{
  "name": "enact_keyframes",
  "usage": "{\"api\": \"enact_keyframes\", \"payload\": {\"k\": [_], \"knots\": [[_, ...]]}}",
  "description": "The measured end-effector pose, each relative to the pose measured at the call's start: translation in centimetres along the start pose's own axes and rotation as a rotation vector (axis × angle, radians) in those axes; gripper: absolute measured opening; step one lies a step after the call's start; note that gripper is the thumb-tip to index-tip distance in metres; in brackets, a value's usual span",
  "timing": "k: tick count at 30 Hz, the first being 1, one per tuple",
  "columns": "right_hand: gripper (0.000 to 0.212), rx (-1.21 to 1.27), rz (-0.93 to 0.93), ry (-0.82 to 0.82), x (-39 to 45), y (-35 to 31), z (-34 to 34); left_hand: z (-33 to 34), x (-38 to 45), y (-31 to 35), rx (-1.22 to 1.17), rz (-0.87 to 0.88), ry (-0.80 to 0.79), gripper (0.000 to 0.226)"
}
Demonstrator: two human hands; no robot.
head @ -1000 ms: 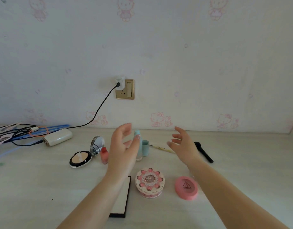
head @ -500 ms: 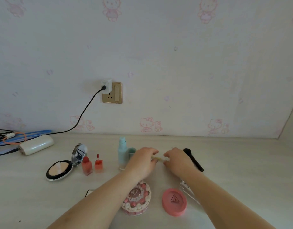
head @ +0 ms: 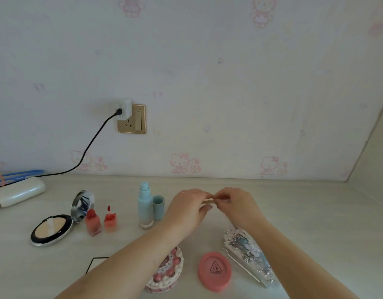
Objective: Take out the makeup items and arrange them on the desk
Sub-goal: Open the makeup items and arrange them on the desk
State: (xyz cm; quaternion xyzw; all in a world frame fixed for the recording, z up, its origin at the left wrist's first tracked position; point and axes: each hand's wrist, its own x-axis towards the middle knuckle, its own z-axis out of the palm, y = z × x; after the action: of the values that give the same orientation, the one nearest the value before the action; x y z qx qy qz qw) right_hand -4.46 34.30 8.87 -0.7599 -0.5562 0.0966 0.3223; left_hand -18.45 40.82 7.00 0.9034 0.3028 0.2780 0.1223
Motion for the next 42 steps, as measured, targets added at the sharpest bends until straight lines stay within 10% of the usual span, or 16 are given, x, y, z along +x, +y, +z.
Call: {"api": "enact_keyframes", "payload": {"k": [5, 11, 15, 28, 42], "knots": [[0.015, 0.609, 0.02, 0.199, -1.7, -1.8, -2.8, -1.9, -0.6, 2.3, -0.134, 0.016, 0.296, 0.02], [0.017, 1.009, 0.004, 0.163, -3.6, -5.8, -3.6, -4.4, -2.2, 5.4, -0.665, -0.182, 0.293, 0.011], [0.015, 1.021, 0.003, 0.116, -4.4, -7.7, -3.3, -6.0, -3.5, 6.7, -1.018, -0.393, 0.27, 0.019], [0.017, 1.248, 0.045, -0.033, -6.1, -11.3, -1.9, -9.2, -6.2, 6.4, -1.07, -0.488, 0.264, 0.032], [0.011, 1.302, 0.078, 0.137, -6.0, -10.4, -3.1, -8.6, -6.7, 4.9, -1.476, -0.548, 0.254, 0.019]]}}
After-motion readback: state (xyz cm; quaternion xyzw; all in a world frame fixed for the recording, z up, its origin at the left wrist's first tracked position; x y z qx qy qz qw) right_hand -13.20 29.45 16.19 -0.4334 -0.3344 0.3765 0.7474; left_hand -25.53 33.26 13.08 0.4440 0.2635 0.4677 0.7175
